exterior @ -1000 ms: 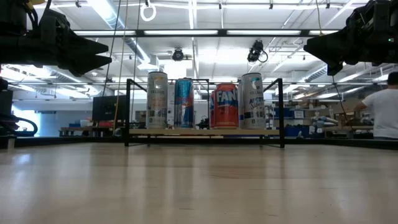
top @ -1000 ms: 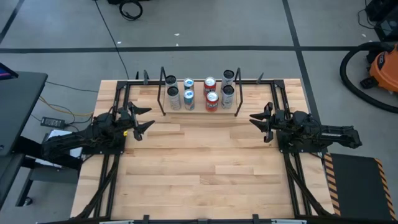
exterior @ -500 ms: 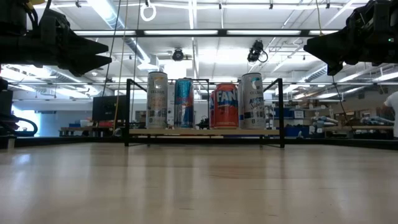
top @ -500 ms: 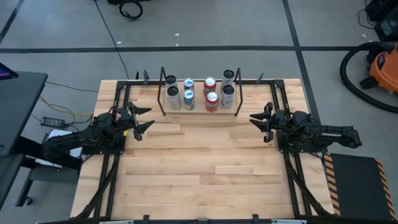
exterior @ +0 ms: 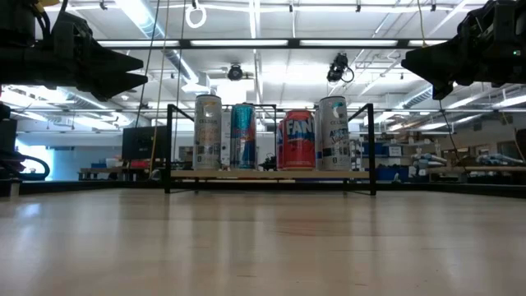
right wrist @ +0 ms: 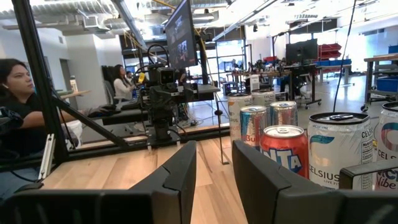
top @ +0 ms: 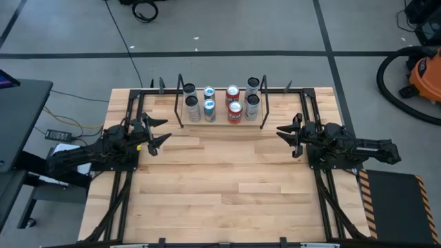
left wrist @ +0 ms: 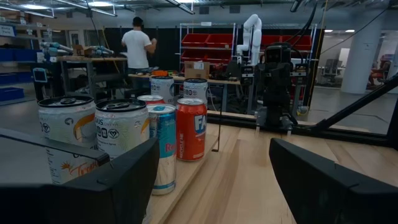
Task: Place canned beverage on shelf
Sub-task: Return to Home Position
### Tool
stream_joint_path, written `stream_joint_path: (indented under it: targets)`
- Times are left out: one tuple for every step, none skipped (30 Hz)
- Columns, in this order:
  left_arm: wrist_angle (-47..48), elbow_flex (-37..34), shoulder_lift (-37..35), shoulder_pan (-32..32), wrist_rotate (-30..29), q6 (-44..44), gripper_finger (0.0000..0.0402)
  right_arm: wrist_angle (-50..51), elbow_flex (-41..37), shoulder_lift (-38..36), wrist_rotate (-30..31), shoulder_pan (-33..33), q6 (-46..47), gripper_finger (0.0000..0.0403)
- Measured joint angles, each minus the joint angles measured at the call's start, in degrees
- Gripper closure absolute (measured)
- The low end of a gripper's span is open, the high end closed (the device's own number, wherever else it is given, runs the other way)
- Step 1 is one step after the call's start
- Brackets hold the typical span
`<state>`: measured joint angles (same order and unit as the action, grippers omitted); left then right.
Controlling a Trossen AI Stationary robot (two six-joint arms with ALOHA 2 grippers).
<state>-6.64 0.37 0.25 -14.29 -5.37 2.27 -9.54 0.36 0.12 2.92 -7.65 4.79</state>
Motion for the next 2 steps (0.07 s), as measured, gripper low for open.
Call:
stream_joint_path:
  targets:
    - [0.0,0.01,0.0,0.0,0.01,-0.01,0.0088,0.0,0.0,0.0,0.0,-0.01,0.0,0.029]
    - [-0.01,0.02,0.0,0.01,0.01,-0.01,0.0088,0.0,0.0,0.0,0.0,-0.01,-0.01,0.029]
